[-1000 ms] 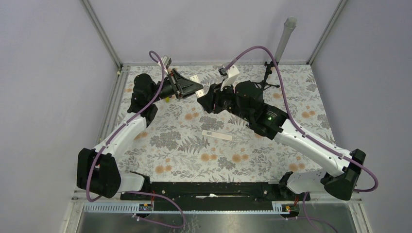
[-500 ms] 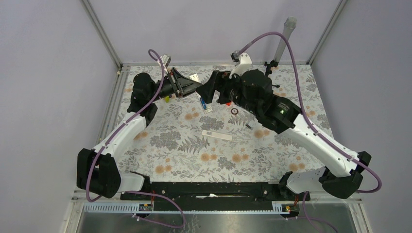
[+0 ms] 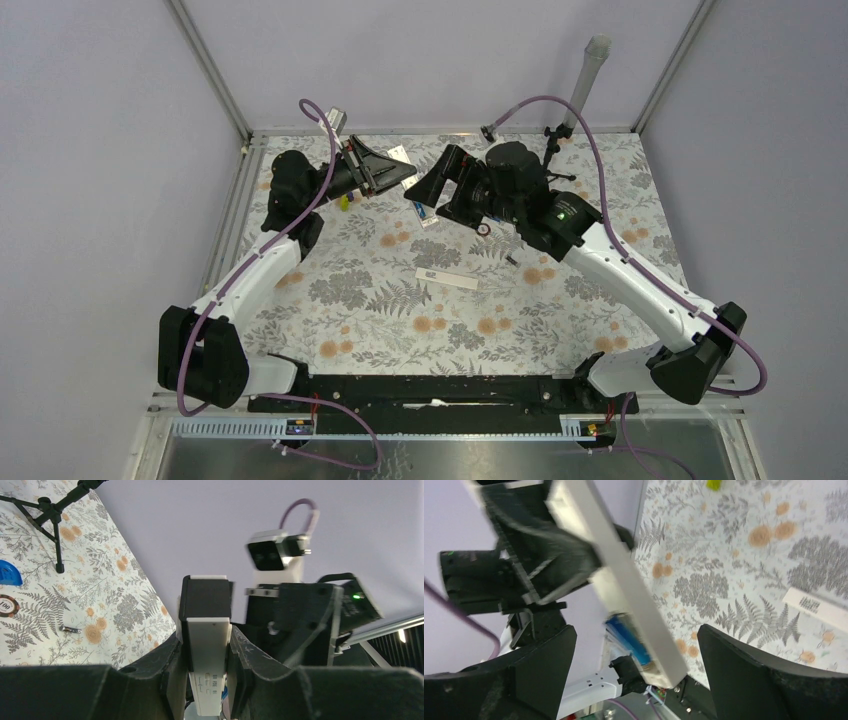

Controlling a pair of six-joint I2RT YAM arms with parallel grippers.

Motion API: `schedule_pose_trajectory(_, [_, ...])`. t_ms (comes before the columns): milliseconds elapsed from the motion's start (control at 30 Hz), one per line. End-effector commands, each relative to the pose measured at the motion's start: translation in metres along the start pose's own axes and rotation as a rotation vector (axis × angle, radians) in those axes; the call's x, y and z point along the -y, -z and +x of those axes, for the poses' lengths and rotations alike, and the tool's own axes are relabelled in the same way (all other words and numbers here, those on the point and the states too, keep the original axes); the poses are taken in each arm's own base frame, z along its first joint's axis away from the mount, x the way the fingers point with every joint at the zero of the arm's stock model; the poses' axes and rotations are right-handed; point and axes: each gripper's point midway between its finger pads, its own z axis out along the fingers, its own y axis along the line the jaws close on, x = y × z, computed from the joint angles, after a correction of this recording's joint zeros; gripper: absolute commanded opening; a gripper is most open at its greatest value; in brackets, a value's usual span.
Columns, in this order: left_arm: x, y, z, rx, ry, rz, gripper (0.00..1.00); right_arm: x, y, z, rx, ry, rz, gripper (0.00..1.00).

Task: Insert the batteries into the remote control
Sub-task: Load the battery into the remote control.

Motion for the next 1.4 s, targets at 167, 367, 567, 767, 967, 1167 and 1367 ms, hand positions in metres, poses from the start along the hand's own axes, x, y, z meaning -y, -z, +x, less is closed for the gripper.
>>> schedule_pose_trajectory(167, [0.039, 0.002, -0.018, 0.069, -0.133, 0.093, 0.17, -0.013, 0.002, 0.0, -0.044, -0.229, -0.185, 0.94])
schedule_pose_trajectory(367, [0.039, 0.001, -0.018, 0.066, -0.133, 0.095, 0.17, -0.02, 0.002, -0.004, -0.039, -0.217, -0.226, 0.98])
schedule_pose_trajectory(567, [0.04, 0.001, -0.019, 0.069, -0.133, 0.097, 0.17, -0.024, 0.008, -0.011, 0.002, -0.194, -0.269, 1.0])
schedule_pose_trajectory(767, [0.047, 0.002, -0.019, 0.08, -0.135, 0.133, 0.17, -0.022, 0.016, -0.023, 0.053, -0.243, -0.318, 0.99])
schedule_pose_trajectory(967, [0.052, 0.006, -0.017, 0.092, -0.131, 0.175, 0.17, -0.02, 0.016, -0.026, 0.056, -0.294, -0.337, 0.92])
schedule_pose_trajectory(1167, [0.053, 0.007, -0.016, 0.093, -0.133, 0.186, 0.17, -0.02, 0.011, -0.023, 0.024, -0.314, -0.345, 0.88])
schedule_pose_trajectory(1367, [0.054, 0.006, -0.016, 0.092, -0.135, 0.188, 0.17, -0.019, 0.005, -0.018, -0.01, -0.306, -0.346, 0.84])
